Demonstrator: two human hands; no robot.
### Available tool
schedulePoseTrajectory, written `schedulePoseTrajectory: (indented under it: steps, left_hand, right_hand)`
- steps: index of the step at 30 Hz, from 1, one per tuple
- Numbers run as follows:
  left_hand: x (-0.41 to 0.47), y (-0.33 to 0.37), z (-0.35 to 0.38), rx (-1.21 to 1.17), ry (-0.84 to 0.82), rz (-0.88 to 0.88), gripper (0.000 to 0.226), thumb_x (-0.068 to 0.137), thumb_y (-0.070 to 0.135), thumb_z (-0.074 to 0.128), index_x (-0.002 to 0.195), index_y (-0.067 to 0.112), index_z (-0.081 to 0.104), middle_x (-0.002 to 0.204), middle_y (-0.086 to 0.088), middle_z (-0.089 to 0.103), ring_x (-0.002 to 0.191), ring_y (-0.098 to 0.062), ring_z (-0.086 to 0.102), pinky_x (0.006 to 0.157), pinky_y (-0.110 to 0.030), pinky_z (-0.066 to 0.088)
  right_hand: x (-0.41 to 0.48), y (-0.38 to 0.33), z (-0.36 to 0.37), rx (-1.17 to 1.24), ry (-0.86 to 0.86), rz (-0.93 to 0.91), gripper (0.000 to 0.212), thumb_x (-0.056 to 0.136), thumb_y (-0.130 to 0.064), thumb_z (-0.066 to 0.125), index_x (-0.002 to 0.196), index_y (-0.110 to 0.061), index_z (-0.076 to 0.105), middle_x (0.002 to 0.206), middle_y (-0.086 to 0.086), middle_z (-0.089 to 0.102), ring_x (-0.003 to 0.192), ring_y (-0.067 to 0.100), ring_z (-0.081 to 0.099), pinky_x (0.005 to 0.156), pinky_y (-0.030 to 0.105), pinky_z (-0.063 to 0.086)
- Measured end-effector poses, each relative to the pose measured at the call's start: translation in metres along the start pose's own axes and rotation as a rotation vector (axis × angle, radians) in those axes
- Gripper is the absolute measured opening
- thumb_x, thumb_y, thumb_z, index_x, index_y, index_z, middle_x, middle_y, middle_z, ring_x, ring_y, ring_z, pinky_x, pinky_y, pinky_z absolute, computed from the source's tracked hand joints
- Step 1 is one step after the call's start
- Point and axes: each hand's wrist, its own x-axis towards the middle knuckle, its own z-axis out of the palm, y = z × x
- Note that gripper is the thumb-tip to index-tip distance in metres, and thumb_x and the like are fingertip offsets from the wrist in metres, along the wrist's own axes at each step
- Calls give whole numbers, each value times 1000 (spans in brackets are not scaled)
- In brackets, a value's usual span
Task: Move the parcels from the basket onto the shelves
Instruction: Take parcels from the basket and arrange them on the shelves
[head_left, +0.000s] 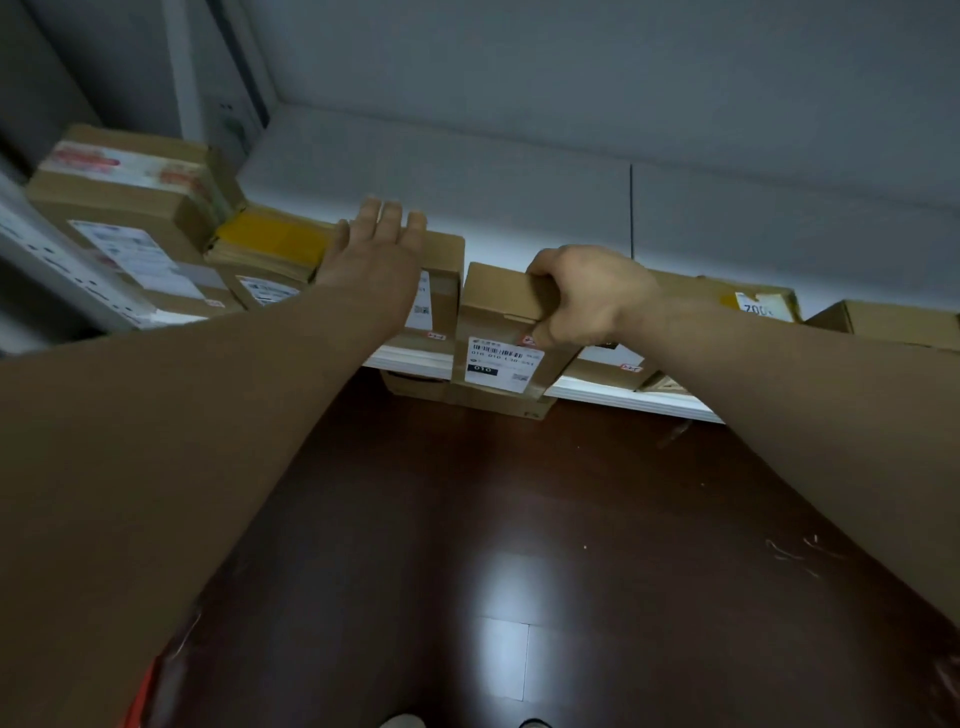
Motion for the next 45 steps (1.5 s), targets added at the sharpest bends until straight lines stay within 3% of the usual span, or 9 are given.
schedulePoseTrajectory:
  steps: [3,6,10,13,18,24,30,39,45]
  left_hand:
    - [10,0,-1,53,11,71,100,78,2,70,151,9,2,155,-17,16,146,-32,5,116,-47,21]
    - [19,2,0,65,3,99,100,75,3,74,150,13,8,145,-18,33,141,-33,19,105,-50,38]
    - [31,-1,5,19,0,83,64,79,5,70,134,9,38,124,-20,41,116,-34,44,90,-46,49]
    - [40,-5,7,-30,8,138,47,80,1,69,121,4,46,114,-20,48,98,-35,55,83,-44,50]
    - [47,-18,0,-8,-21,183,41,85,1,64,122,3,48,112,-19,51,101,-36,55,75,-37,40]
    - [48,-35,4,13,-52,173,43,85,3,62,126,5,46,115,-19,50,101,-35,55,77,-39,42]
    - [49,-49,5,12,-77,161,44,87,10,64,127,3,47,117,-22,50,104,-39,53,80,-42,42]
    - [52,-55,7,-17,-90,146,43,87,11,65,126,5,47,119,-20,50,106,-37,53,82,-40,41]
    - [53,-59,10,-27,-66,170,37,88,17,64,120,6,49,114,-18,53,102,-34,54,74,-36,37]
  right_hand:
    - [7,0,2,-19,18,-2,65,77,-34,75,133,-18,47,119,2,55,104,22,52,77,28,43]
    - [13,0,5,-6,11,-1,67,77,-34,76,134,-18,45,121,2,54,109,23,52,80,29,44]
    - [18,2,10,4,3,0,69,77,-34,76,137,-19,44,124,2,54,113,23,51,83,30,45]
    - [23,4,11,3,10,3,67,77,-34,76,135,-19,45,123,2,54,112,23,52,79,29,42]
    - [29,6,12,6,10,25,64,78,-32,76,133,-19,47,119,2,55,107,23,52,76,27,40]
    - [40,6,10,36,18,52,60,77,-34,76,129,-20,48,115,1,57,95,19,48,76,29,43]
    - [51,-2,10,62,20,53,63,78,-35,75,131,-20,47,119,1,57,108,23,54,78,30,44]
    - [69,-22,12,42,26,23,57,78,-33,75,127,-18,50,117,3,57,107,24,54,81,33,48]
    - [77,-29,13,14,27,5,61,77,-30,75,130,-16,48,123,7,55,111,27,53,90,39,49]
